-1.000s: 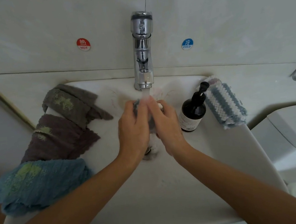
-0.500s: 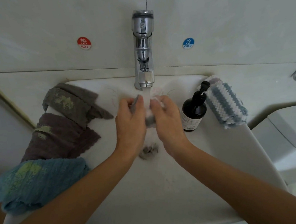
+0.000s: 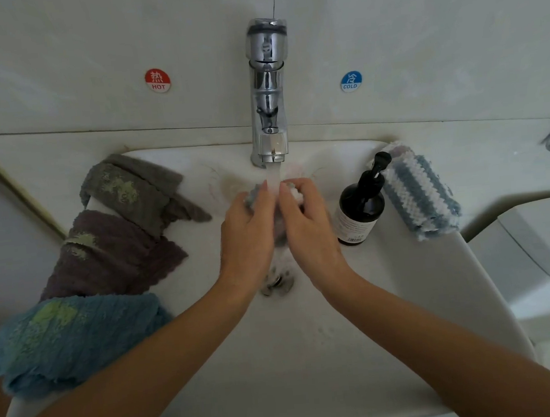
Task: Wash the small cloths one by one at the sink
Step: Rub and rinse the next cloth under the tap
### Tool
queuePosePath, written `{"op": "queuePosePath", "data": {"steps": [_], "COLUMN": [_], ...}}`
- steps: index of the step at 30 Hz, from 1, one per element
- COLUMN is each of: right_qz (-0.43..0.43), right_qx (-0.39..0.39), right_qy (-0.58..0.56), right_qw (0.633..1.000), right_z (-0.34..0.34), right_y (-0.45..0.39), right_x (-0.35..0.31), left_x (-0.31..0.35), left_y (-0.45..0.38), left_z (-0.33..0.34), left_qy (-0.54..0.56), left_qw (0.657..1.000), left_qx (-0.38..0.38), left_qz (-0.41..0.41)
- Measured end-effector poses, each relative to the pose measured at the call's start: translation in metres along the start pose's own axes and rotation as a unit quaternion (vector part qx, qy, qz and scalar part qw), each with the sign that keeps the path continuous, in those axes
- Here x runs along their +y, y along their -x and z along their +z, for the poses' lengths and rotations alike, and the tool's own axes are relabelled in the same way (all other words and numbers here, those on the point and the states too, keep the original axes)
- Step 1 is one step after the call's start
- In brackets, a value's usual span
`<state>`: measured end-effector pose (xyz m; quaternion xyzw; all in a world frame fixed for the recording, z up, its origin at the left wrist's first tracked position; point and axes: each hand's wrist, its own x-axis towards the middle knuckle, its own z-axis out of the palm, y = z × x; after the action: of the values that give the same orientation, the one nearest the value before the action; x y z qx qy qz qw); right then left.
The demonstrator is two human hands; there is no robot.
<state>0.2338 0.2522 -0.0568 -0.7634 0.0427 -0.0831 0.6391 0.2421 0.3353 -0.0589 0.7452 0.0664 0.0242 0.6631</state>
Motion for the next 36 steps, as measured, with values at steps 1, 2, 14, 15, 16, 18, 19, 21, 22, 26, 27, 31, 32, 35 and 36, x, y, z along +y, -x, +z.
{"op": "queuePosePath", "data": {"steps": [1, 2, 14, 15, 16, 18, 19, 21, 22, 26, 27, 31, 32, 35, 36], "right_qz": [-0.001, -0.002, 0.019, 0.012, 0.005, -0.009, -0.016, -0.039, -0.054, -0.092, -0.093, -0.071, -0.071, -0.061, -0.049], "right_qx": [-0.004, -0.01, -0.023, -0.018, -0.008, 0.018, 0.027, 0.038, 0.042, 0.027, 0.012, -0.074, -0.083, -0.072, -0.066], "right_qy": [0.025, 0.044, 0.041, 0.029, 0.018, -0.018, -0.041, -0.071, -0.07, -0.048, -0.049, -0.075, -0.078, -0.025, 0.0], "right_qw": [1.0, 0.999, 0.999, 0.999, 1.0, 1.0, 0.999, 0.996, 0.995, 0.994, 0.994, 0.992, 0.991, 0.995, 0.997], "right_z": [0.0, 0.0, -0.002, -0.001, 0.0, 0.0, -0.001, -0.003, -0.004, -0.003, -0.004, -0.005, -0.005, -0.003, -0.002], "right_y": [0.0, 0.0, -0.005, -0.005, -0.006, -0.005, -0.004, -0.004, -0.005, -0.004, -0.002, 0.007, 0.008, 0.006, 0.004], "right_x": [0.001, 0.0, -0.014, -0.013, -0.01, -0.005, -0.005, -0.005, -0.005, -0.005, -0.006, -0.012, -0.012, -0.006, -0.004], "left_x": [-0.001, -0.002, 0.011, 0.009, 0.005, 0.004, 0.006, 0.009, 0.01, 0.012, 0.012, 0.016, 0.017, 0.019, 0.019], "left_y": [-0.001, -0.001, -0.002, -0.002, -0.003, -0.002, -0.001, -0.001, -0.001, -0.003, -0.003, -0.001, 0.0, 0.001, 0.0], "left_z": [0.0, 0.0, 0.001, 0.001, 0.001, 0.0, -0.001, -0.003, -0.005, -0.006, -0.006, -0.005, -0.005, -0.008, -0.009], "left_qy": [-0.001, 0.001, 0.0, 0.0, 0.003, 0.009, 0.007, -0.003, -0.006, -0.001, 0.011, 0.089, 0.11, 0.137, 0.146], "left_qw": [1.0, 1.0, 0.999, 0.999, 1.0, 1.0, 1.0, 0.999, 0.998, 0.994, 0.993, 0.989, 0.989, 0.989, 0.988], "left_qx": [0.006, 0.011, 0.05, 0.037, 0.022, 0.004, -0.006, -0.026, -0.035, -0.054, -0.053, -0.046, -0.032, -0.006, -0.002], "left_qz": [0.011, 0.015, 0.01, 0.01, 0.011, -0.009, -0.024, -0.047, -0.055, -0.1, -0.106, -0.107, -0.096, -0.055, -0.044]}}
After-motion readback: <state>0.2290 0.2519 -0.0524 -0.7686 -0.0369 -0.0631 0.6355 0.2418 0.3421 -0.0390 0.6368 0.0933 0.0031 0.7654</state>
